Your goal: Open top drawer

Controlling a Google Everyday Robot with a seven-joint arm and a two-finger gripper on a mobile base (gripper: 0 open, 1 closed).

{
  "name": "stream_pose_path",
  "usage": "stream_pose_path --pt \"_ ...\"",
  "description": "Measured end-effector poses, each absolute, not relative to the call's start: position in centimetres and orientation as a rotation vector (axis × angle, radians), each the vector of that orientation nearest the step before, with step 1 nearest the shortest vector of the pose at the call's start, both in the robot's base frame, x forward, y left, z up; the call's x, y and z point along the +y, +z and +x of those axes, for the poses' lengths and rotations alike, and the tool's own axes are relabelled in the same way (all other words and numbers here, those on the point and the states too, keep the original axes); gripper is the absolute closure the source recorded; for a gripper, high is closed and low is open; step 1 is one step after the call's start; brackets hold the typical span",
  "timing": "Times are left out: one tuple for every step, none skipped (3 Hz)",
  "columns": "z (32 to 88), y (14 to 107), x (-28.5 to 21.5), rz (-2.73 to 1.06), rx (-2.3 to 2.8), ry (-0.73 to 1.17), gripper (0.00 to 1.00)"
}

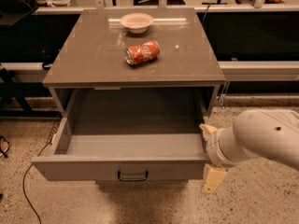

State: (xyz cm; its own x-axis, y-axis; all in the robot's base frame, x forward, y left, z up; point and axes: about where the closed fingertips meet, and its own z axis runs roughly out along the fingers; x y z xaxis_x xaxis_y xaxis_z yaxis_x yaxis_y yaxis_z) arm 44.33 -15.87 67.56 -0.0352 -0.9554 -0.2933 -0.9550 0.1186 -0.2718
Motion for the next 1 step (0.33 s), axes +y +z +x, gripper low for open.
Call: stream_pose_path --pt "43.27 73.20 -19.39 -1.730 1.985 -0.123 0.00"
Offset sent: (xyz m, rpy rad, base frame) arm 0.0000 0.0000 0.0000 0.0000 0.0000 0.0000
